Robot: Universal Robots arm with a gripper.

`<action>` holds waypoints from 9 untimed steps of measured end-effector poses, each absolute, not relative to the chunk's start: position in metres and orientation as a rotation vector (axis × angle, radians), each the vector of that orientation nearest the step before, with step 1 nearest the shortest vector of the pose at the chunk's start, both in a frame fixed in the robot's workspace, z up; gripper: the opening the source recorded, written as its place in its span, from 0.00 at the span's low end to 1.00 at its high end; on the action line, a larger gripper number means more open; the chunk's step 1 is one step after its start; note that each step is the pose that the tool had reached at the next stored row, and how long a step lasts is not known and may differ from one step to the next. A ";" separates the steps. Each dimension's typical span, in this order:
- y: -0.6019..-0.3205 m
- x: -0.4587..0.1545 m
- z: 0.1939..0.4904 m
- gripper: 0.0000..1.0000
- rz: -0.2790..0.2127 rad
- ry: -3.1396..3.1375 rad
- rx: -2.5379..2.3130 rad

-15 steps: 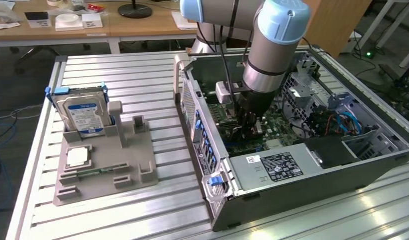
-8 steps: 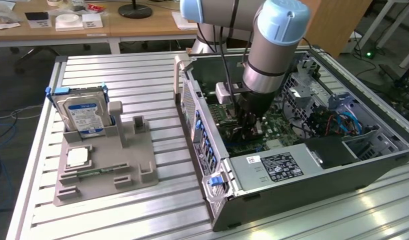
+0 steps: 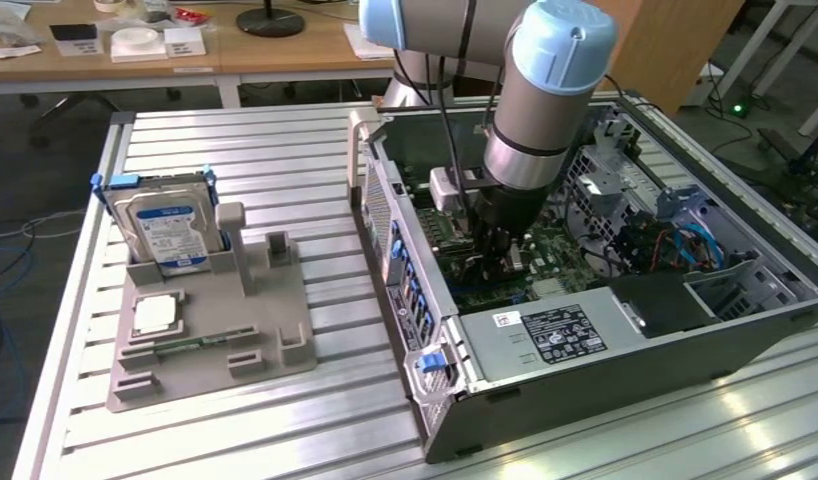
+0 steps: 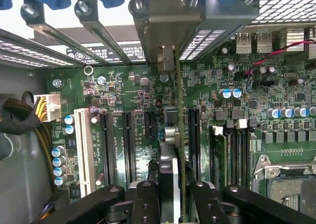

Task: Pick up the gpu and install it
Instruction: 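Insert the gpu into the slot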

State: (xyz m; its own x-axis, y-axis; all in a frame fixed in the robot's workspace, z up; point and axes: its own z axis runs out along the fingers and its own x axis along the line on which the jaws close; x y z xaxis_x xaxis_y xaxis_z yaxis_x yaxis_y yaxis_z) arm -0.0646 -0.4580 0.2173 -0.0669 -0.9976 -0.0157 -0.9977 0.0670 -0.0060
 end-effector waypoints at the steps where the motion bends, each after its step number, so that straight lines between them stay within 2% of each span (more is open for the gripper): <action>1: -0.458 -0.065 0.217 0.28 0.010 2.283 -2.135; 4: -0.458 -0.065 0.218 0.29 0.010 2.282 -2.133; 5: -0.458 -0.065 0.222 0.35 0.009 2.283 -2.134; 9: -0.458 -0.064 0.238 0.35 0.006 2.281 -2.133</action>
